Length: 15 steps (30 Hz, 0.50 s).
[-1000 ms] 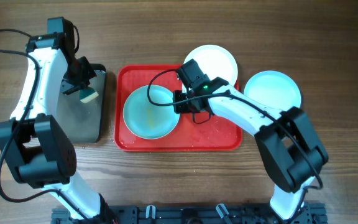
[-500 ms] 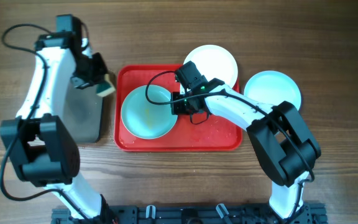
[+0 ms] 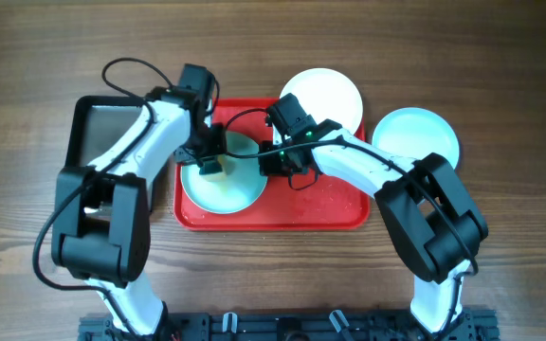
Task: Clean dirty plates on tray and stack at the side
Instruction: 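Scrub the second blue plate with the sponge held by the left gripper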
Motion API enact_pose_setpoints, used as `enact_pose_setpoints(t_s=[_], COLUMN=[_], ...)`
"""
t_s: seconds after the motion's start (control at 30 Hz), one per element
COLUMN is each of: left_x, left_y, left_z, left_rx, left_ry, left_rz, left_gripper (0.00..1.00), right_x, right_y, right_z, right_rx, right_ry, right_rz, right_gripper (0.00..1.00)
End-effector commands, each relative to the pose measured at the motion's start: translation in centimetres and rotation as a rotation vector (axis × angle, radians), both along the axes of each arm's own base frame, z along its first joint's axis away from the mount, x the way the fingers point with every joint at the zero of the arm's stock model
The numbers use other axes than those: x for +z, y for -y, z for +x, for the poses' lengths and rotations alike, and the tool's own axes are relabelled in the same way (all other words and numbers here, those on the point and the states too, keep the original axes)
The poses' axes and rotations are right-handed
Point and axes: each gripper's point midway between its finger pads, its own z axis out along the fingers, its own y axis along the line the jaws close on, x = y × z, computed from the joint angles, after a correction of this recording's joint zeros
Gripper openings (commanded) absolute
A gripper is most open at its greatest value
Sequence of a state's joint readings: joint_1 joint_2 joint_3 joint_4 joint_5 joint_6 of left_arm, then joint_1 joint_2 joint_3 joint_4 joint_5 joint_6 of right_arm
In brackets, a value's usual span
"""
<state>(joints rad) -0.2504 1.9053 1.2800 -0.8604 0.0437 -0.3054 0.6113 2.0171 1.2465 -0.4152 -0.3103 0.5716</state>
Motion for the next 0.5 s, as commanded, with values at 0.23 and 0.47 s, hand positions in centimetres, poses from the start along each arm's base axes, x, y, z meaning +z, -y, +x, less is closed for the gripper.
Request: enact_pose_setpoints(t_s=[0.23,0.47], left_x=[-3.3,-0.8], left_y=[2.2,9.0], left_z=[-4.3,-8.1], left_rx=[-0.102,-0.392], left_ry=[-0.063,-0.167], left_rz=[-0.006,-0.459], left_gripper=[0.04,0.04], right_x=[-0.2,-0.1], right_y=[-1.0,-1.2], right_z=[-0.1,-0.1], right_rx=[0.013,0.013], right_ry=[-0.025,-0.023], right_rz=[0.044,0.053], right_gripper=[0.04,0.04])
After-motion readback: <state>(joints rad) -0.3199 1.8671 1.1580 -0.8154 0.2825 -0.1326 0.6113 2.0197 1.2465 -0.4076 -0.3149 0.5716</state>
